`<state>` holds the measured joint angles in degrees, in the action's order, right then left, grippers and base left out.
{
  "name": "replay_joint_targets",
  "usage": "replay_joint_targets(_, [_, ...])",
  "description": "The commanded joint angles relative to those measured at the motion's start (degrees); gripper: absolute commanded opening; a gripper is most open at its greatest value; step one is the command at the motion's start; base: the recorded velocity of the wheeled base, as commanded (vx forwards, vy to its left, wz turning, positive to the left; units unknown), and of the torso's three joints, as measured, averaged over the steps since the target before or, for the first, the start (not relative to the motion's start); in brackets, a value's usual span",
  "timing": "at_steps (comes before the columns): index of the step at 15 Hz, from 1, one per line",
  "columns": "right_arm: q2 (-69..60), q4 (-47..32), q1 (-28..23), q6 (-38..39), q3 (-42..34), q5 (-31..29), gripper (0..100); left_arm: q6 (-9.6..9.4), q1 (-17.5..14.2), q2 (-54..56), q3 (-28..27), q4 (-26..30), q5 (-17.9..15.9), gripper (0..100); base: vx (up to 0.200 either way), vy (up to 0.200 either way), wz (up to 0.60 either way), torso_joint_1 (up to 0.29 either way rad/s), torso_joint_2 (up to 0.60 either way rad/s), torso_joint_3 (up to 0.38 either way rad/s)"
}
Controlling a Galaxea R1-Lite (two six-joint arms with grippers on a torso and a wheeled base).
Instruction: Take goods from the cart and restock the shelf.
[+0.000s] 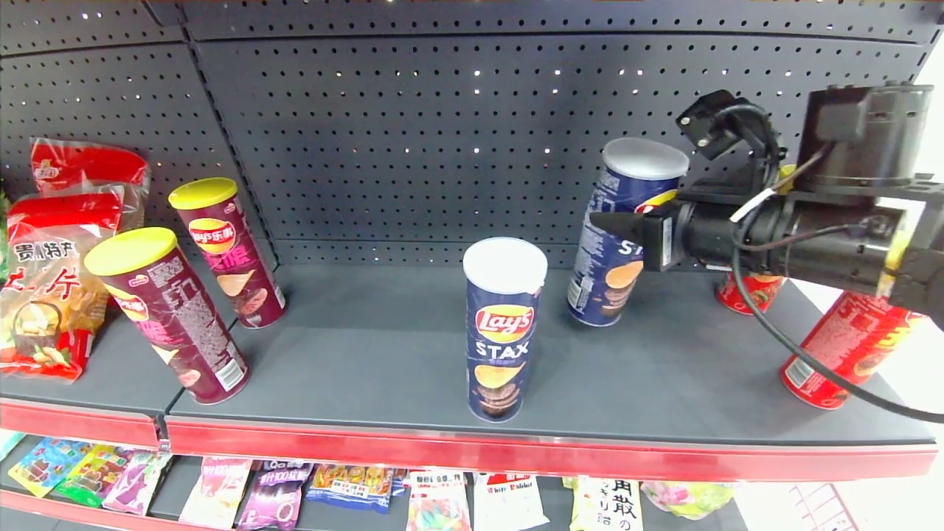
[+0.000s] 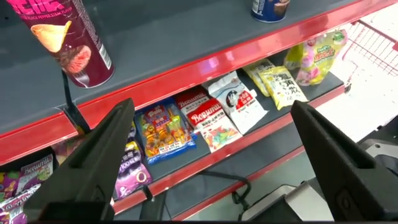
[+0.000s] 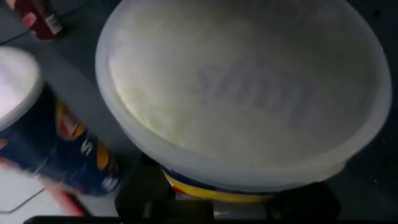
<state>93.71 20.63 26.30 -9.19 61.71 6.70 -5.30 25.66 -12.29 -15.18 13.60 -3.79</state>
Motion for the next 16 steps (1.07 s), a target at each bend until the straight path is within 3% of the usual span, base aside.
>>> replay_joint_targets(1, [7.2,1.3,0.3,0.0,2.5,0.0,0,0.03,0.0,-0.6,0.0,0.0,-0.1,100,0.0,0.0,0.0,0.0,0.0,0.0])
replay_joint_targets(6, [13.3,1.4,2.8,1.6,9.7,-0.1,0,0.03,0.0,-1.2,0.1,0.0,-0.1,100,0.0,0.0,0.0,0.0,0.0,0.0])
replay_joint_targets(16, [18.4,1.5,4.4,2.0,14.1,-0.3,0,0.12,0.0,-1.6,0.3,0.0,-0.1,100,0.0,0.0,0.0,0.0,0.0,0.0])
